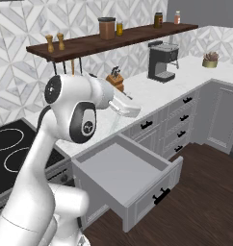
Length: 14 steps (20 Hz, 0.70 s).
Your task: Take a straw from the drawer in front and place it inside the glass cup on the dining counter.
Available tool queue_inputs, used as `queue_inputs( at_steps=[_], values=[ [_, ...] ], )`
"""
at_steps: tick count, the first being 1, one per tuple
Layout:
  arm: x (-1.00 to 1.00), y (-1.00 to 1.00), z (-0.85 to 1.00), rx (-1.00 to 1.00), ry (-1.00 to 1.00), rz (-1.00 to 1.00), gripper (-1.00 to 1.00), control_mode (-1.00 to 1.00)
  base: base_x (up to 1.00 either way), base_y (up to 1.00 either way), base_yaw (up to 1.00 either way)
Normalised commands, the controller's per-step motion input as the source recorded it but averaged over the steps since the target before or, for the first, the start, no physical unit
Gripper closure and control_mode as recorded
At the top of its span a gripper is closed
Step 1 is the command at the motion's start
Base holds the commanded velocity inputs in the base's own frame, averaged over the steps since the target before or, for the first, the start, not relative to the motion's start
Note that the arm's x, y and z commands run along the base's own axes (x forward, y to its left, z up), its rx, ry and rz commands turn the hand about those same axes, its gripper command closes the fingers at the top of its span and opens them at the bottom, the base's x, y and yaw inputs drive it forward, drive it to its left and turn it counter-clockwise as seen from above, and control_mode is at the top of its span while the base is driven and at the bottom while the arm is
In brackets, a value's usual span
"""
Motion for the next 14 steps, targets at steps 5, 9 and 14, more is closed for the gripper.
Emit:
queue_inputs(
  at_steps=[5, 9, 14],
  values=[
    [-0.13, 0.0, 0.04, 0.0, 0.02, -0.02, 1.0, 1.0, -0.63, 0.0, -0.08],
    [0.0, 0.0, 0.0, 0.0, 0.0, 0.0, 1.0, 1.0, -0.96, 0.0, -0.12],
    [0.0, 0.0, 0.0, 0.0, 0.0, 0.0, 1.0, 1.0, -0.71, 0.0, -0.33]
  ],
)
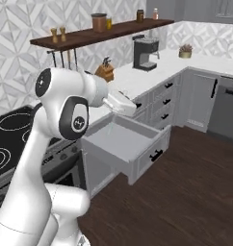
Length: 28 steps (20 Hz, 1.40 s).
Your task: Take a straw from the drawer in front and place it inside the glass cup on the dining counter.
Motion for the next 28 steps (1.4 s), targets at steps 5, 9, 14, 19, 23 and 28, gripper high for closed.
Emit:
queue_inputs(
  at_steps=[5, 9, 14, 19, 23, 28],
  values=[
    [0.0, 0.0, 0.0, 0.0, 0.0, 0.0, 1.0, 1.0, -0.59, -0.03, -0.53],
    [0.0, 0.0, 0.0, 0.0, 0.0, 0.0, 1.0, 1.0, -0.58, -0.08, -0.66],
    [0.0, 0.0, 0.0, 0.0, 0.0, 0.0, 1.0, 1.0, -0.48, -0.11, -0.71],
    [0.0, 0.0, 0.0, 0.0, 0.0, 0.0, 1.0, 1.0, -0.36, -0.14, -0.72],
    [0.0, 0.0, 0.0, 0.0, 0.0, 0.0, 1.0, 1.0, -0.06, -0.32, -0.64],
    [0.0, 0.0, 0.0, 0.0, 0.0, 0.0, 1.0, 1.0, 0.51, -0.58, -0.47]
  ],
)
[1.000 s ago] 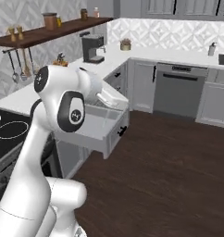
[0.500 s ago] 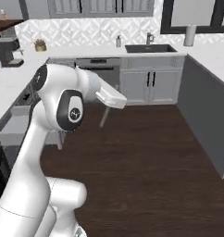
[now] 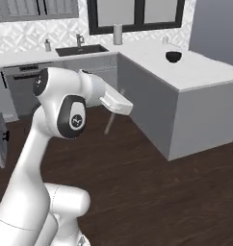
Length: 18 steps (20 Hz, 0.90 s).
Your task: Take a straw from the drawer in front and place it inside the glass cup on the dining counter.
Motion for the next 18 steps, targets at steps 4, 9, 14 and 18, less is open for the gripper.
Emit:
queue_inputs(
  at_steps=[4, 9, 14, 18],
  values=[
    [0.0, 0.0, 0.0, 0.0, 0.0, 0.0, 1.0, 1.0, 0.95, -0.45, -0.42],
    [0.0, 0.0, 0.0, 0.0, 0.0, 0.0, 1.0, 1.0, 1.0, -0.25, -0.36],
    [0.0, 0.0, 0.0, 0.0, 0.0, 0.0, 1.0, 1.0, 1.0, -0.01, -0.24],
    [0.0, 0.0, 0.0, 0.0, 0.0, 0.0, 1.0, 1.0, 1.0, -0.05, -0.14]
  ],
)
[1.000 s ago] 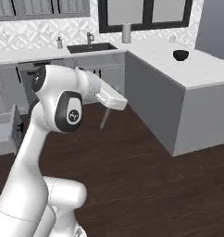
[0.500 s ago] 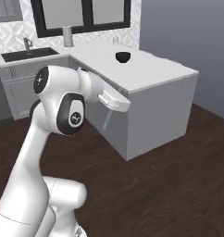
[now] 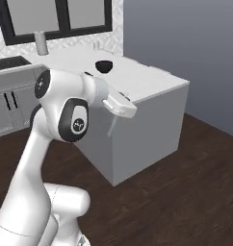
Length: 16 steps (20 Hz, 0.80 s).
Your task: Take a straw from the drawer in front and place it inside the glass cup on the dining counter.
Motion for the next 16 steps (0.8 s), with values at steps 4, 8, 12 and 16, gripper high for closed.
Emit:
queue_inputs(
  at_steps=[4, 8, 12, 16],
  values=[
    [0.0, 0.0, 0.0, 0.0, 0.0, 0.0, 1.0, 1.0, 1.0, -0.12, -0.1],
    [0.0, 0.0, 0.0, 0.0, 0.0, 0.0, 1.0, 1.0, 1.0, -0.22, -0.06],
    [0.0, 0.0, 0.0, 0.0, 0.0, 0.0, 1.0, 1.0, 1.0, -0.32, -0.03],
    [0.0, 0.0, 0.0, 0.0, 0.0, 0.0, 1.0, 1.0, 1.0, -0.39, 0.0]
  ],
)
